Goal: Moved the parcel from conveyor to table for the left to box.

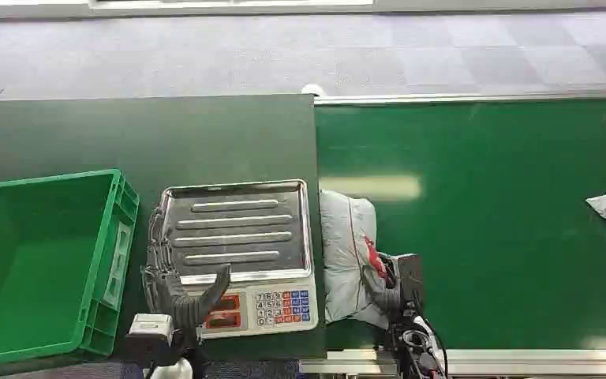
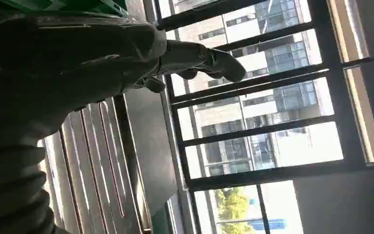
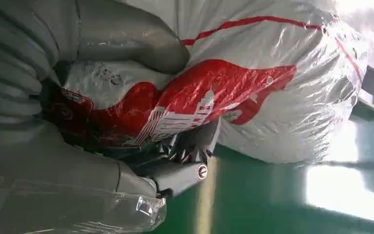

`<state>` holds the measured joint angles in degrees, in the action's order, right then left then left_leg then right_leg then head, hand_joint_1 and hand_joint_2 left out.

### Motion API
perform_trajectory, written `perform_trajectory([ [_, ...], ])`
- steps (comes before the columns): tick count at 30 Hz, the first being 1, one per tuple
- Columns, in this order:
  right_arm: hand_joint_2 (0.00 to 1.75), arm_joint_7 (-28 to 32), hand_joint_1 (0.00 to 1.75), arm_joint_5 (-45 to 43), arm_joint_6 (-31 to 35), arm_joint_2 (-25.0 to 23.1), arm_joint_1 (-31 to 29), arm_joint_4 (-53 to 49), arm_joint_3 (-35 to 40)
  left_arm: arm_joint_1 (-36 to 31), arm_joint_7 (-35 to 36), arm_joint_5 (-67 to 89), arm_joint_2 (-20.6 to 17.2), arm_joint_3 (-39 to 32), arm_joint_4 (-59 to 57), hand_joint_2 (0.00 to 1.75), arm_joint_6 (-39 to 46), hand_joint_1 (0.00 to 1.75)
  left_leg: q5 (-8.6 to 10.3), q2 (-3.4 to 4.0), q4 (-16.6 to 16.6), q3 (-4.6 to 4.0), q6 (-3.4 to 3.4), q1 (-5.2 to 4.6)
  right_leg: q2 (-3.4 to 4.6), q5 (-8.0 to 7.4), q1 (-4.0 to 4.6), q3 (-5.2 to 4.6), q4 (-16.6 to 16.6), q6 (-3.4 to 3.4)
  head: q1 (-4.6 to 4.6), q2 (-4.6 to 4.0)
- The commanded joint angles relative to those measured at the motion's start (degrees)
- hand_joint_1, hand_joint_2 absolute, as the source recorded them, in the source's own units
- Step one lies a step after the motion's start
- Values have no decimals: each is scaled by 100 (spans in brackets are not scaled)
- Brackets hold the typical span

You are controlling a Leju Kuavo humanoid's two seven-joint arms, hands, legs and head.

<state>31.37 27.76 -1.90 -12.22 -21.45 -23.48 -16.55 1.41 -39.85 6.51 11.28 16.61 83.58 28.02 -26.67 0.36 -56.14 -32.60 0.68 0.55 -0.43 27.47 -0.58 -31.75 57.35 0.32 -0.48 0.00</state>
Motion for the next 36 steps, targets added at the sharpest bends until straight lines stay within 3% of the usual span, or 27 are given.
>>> perform_trajectory([
  [1, 175, 53, 173, -93, 40, 129, -4, 204, -160, -32, -15, 37, 3, -69, -192, 175, 5, 0, 4, -13, 15, 8, -5, 5, -5, -5, 5, 16, -24, -2, 0, 0],
  [11, 175, 863, 175, -573, 672, 179, 74, -505, -707, 128, -15, 58, -54, -59, -38, 175, 118, 0, 2, -14, 4, -15, -3, -5, -15, 1, -5, -8, -3, 1, -2, 0],
  [14, 175, 863, 175, -482, 1060, 181, 333, -1391, -717, 144, -15, 51, -79, -67, -20, 175, 75, 0, 2, -27, 2, -24, -5, -4, -27, 1, -4, -11, -5, 3, 0, 0],
  [16, 175, 850, 175, -255, 1470, 147, 686, -2509, -602, 123, -15, 23, -117, -65, -7, 175, 74, 0, 2, -23, 2, -25, -4, -6, -21, 2, -6, -14, -2, 2, 0, 0],
  [17, 175, 850, 175, -255, 1470, 147, 686, -2509, -602, 123, -15, 23, -117, -65, -7, 175, 74, 0, 2, -26, 1, -28, -3, -8, -25, 3, -8, -18, 1, 2, 0, 0],
  [19, 175, 606, 175, 201, 2158, 70, 1016, -3652, -441, 146, -15, -27, -134, -105, 34, 175, 57, 0, 2, -23, 1, -25, -2, -6, -21, 2, -7, -17, 0, 0, 0, 0],
  [20, 175, 606, 175, 201, 2158, 70, 1016, -3652, -441, 146, -15, -27, -134, -105, 34, 175, 57, 0, 2, -27, 0, -32, -1, -9, -25, 4, -10, -24, 4, 0, -2, 0],
  [22, 175, 536, 175, 312, 2416, -93, 1433, -4903, -221, 144, -15, -44, -124, -152, 54, 175, 6, 0, 1, -24, -3, -34, -1, -7, -20, 3, -9, -29, 6, 0, -2, 0],
  [25, 175, 434, 175, 262, 2462, -185, 1708, -5634, 39, 137, -15, -21, -107, -171, 116, 175, -20, 0, -2, -26, -4, -36, -3, -6, -18, 5, -6, -29, 6, 0, -2, 0],
  [29, 175, 408, 175, -38, 2179, -189, 1731, -5773, 308, 106, -15, -38, -94, -209, 101, 175, -120, 0, -1, -12, -1, -36, -1, -5, -10, 2, -5, -31, 4, 0, 0, 0],
  [36, 175, 484, 175, -120, 1859, -324, 830, -4778, 1151, -204, -15, 15, -39, -179, -284, 175, -299, 0, 3, 25, 3, -26, -2, -2, 25, -11, -1, -31, -1, -2, -2, 0],
])
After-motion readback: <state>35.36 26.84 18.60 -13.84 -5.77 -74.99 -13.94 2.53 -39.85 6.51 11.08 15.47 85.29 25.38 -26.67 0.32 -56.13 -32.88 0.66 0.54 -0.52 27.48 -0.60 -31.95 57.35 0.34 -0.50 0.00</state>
